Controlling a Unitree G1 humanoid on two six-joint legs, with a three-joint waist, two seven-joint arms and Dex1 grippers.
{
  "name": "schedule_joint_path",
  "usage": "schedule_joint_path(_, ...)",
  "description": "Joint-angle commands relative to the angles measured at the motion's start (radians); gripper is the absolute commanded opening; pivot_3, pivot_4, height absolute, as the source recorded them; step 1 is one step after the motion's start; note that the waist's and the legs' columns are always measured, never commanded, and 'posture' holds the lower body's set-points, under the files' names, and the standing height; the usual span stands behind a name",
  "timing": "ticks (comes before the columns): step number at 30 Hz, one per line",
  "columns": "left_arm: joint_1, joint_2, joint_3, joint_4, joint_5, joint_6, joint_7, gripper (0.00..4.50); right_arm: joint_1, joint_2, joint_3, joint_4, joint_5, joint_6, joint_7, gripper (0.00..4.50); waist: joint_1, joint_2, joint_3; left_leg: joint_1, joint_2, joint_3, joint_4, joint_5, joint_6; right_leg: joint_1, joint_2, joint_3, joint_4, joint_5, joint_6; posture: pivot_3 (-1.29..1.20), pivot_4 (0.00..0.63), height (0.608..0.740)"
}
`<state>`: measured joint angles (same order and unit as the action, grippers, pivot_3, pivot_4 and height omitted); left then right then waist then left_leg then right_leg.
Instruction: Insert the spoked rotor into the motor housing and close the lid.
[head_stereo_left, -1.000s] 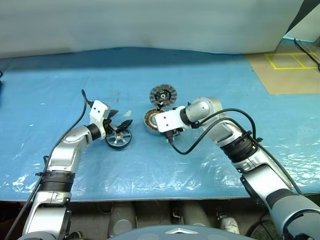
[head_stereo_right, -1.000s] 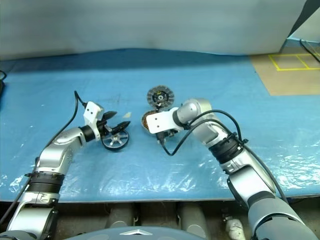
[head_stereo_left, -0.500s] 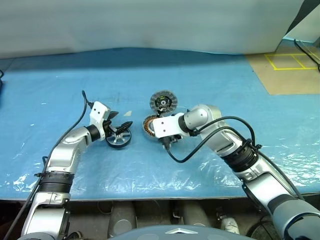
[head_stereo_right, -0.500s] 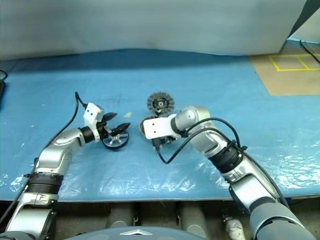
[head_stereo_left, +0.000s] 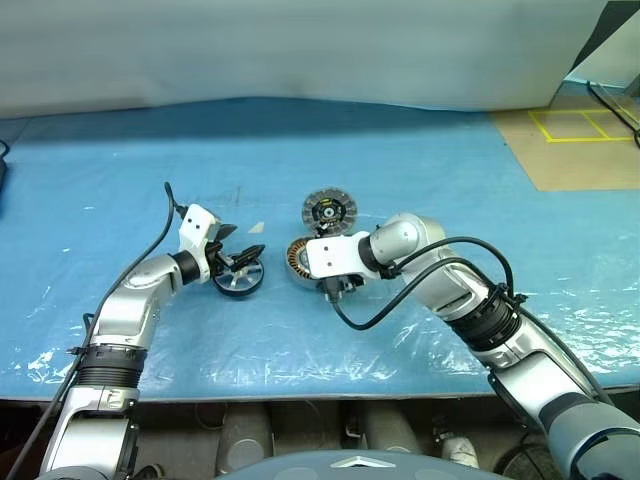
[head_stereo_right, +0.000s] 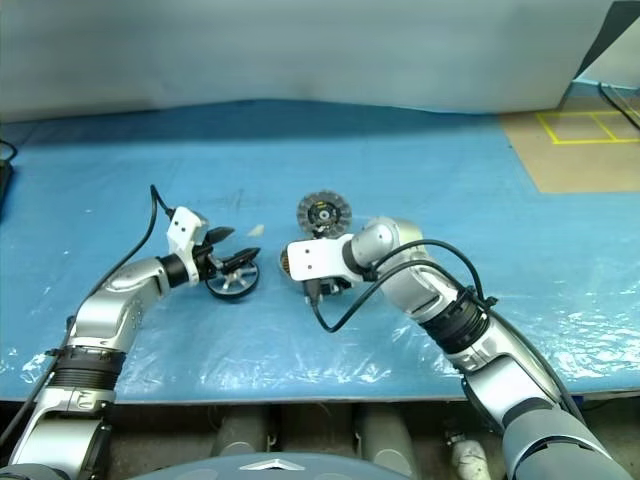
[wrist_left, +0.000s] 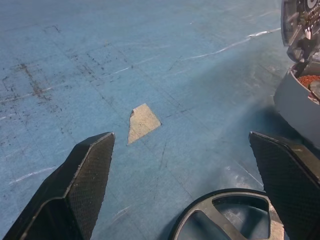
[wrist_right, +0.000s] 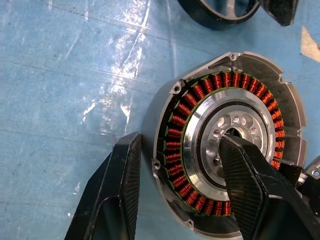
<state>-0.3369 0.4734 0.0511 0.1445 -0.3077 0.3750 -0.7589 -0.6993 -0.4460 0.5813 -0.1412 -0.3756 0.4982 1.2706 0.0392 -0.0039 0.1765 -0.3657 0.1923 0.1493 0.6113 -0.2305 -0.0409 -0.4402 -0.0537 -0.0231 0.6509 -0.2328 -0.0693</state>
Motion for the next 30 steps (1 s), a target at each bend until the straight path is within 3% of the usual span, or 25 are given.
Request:
schedule_joint_path(1, -0.014, 0.017, 0.006, -0.040, -0.002, 0.000, -0.005, 4.50, -0.011, 0.003, -0.003, -0.050, 0.027, 0.000, -0.007, 2.77, 0.000, 0.000, 0.000, 0.000, 0.000, 0.000, 0.000, 0.000, 0.000, 0.000, 0.000, 0.000, 0.000, 0.000, 0.000, 0.00, 0.150, 0.740)
schedule_joint_path(6, -0.020, 0.016, 0.008, -0.037, -0.001, 0.000, -0.002, 4.50, -0.019, 0.007, -0.012, -0.032, 0.032, -0.010, -0.042, 4.37, 0.000, 0.000, 0.000, 0.001, 0.000, 0.000, -0.001, 0.000, 0.000, 0.003, 0.000, 0.000, 0.000, 0.000, 0.000, 0.00, 0.150, 0.740)
schedule_joint_path(7, -0.020, 0.016, 0.008, -0.037, -0.001, -0.001, -0.002, 4.50, -0.024, 0.009, -0.024, -0.032, 0.042, -0.009, -0.048, 4.48, 0.000, 0.000, 0.000, 0.001, 0.000, 0.000, -0.001, 0.000, 0.000, 0.003, 0.000, 0.000, 0.000, 0.000, 0.000, 0.00, 0.150, 0.740)
schedule_joint_path(18, -0.039, 0.012, 0.007, -0.015, 0.003, -0.012, -0.003, 4.50, -0.092, -0.029, -0.230, -0.128, 0.272, 0.160, -0.031, 4.48, 0.004, 0.000, 0.000, 0.001, 0.000, 0.000, -0.002, 0.000, 0.000, 0.003, 0.000, 0.000, -0.003, 0.000, 0.001, 0.00, 0.150, 0.740)
schedule_joint_path(23, -0.055, 0.012, 0.005, 0.009, 0.007, -0.025, -0.009, 4.50, 0.028, -0.091, -0.373, -0.259, 0.431, 0.319, -0.042, 4.48, 0.008, 0.000, 0.000, 0.001, -0.001, -0.001, -0.005, 0.000, 0.000, 0.006, 0.000, 0.000, -0.007, 0.001, 0.002, 0.00, 0.150, 0.740)
schedule_joint_path(25, -0.063, 0.013, 0.004, 0.023, 0.008, -0.034, -0.013, 4.50, 0.075, -0.094, -0.489, -0.276, 0.502, 0.379, -0.080, 4.48, 0.009, 0.000, 0.000, 0.001, -0.001, -0.001, -0.006, 0.000, 0.000, 0.007, 0.000, 0.000, -0.009, 0.002, 0.003, 0.00, 0.150, 0.740)
schedule_joint_path(27, -0.070, 0.013, 0.005, 0.038, 0.008, -0.045, -0.019, 4.50, 0.125, -0.061, -0.614, -0.254, 0.553, 0.307, -0.154, 4.48, 0.009, 0.000, 0.000, 0.001, -0.002, -0.001, -0.006, 0.000, 0.000, 0.007, 0.000, 0.000, -0.010, 0.002, 0.003, 0.00, 0.150, 0.740)
schedule_joint_path(30, -0.076, 0.016, 0.005, 0.059, 0.009, -0.059, -0.031, 4.50, 0.205, -0.097, -0.658, -0.168, 0.525, 0.194, -0.231, 4.48, 0.008, 0.000, 0.000, 0.002, -0.002, -0.001, -0.007, 0.000, 0.000, 0.007, 0.000, 0.000, -0.010, 0.002, 0.004, 0.00, 0.150, 0.740)
